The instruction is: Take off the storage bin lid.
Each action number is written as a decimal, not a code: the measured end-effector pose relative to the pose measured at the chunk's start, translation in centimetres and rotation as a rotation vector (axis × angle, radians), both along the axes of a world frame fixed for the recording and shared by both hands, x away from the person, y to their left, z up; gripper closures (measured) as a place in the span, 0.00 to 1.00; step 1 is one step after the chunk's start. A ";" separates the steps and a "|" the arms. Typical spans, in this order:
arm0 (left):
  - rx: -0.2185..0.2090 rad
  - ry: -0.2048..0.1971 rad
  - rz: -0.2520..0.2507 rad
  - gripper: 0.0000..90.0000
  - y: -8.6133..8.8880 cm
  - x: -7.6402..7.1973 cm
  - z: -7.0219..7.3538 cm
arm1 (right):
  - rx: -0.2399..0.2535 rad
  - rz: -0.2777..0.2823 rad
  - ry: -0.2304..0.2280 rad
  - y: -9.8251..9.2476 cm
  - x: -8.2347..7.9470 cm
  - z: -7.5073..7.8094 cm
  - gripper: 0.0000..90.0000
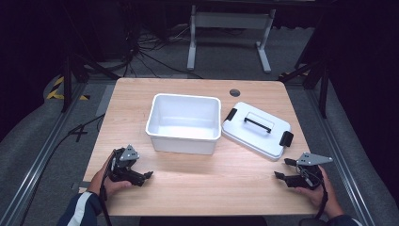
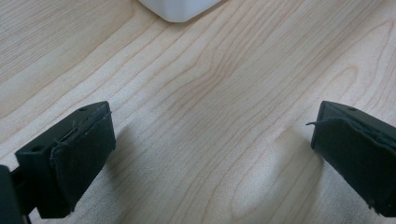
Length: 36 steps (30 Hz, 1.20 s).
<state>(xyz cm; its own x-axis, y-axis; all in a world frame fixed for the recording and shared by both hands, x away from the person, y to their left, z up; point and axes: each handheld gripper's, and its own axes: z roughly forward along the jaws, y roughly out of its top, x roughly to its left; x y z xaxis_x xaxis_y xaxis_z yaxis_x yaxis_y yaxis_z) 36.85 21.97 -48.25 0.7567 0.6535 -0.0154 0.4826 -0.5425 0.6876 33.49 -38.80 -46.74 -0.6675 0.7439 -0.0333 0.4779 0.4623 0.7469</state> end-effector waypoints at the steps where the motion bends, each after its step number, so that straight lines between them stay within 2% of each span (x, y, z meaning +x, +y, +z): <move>1: 0.000 0.000 0.000 0.00 0.0 0.0 0.0 | -0.001 -0.003 0.001 0.0 0.0 0.0 0.29; 25: -0.002 -0.004 0.014 0.00 0.0 -0.1 0.0 | -0.002 -0.008 0.001 0.0 0.0 0.0 0.28; 33: 0.005 0.001 0.072 0.00 -0.1 -0.6 0.0 | 0.000 -0.012 0.002 0.0 0.0 0.0 0.27; 36: 0.005 0.002 0.073 0.00 -0.1 -0.6 0.1 | -0.006 -0.031 0.008 -0.1 0.1 0.0 0.21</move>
